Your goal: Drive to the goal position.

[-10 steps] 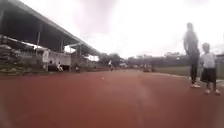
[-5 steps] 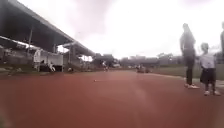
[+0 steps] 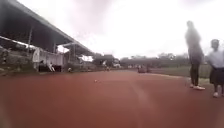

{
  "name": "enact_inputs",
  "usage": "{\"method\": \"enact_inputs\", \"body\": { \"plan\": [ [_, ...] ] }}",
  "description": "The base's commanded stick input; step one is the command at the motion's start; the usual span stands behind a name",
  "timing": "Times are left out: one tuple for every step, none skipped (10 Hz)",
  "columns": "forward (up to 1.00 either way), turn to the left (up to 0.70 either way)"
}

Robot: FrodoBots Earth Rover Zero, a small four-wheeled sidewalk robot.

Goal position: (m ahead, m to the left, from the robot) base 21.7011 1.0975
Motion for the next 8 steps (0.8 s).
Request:
{"method": "enact_inputs", "body": {
  "plan": [
    [0.5, 0.02],
    [0.5, 0.02],
    [0.5, 0.02],
    [0.5, 0.02],
    [0.5, 0.02],
    [0.5, 0.02],
    [0.5, 0.02],
    [0.5, 0.02]
  ]
}}
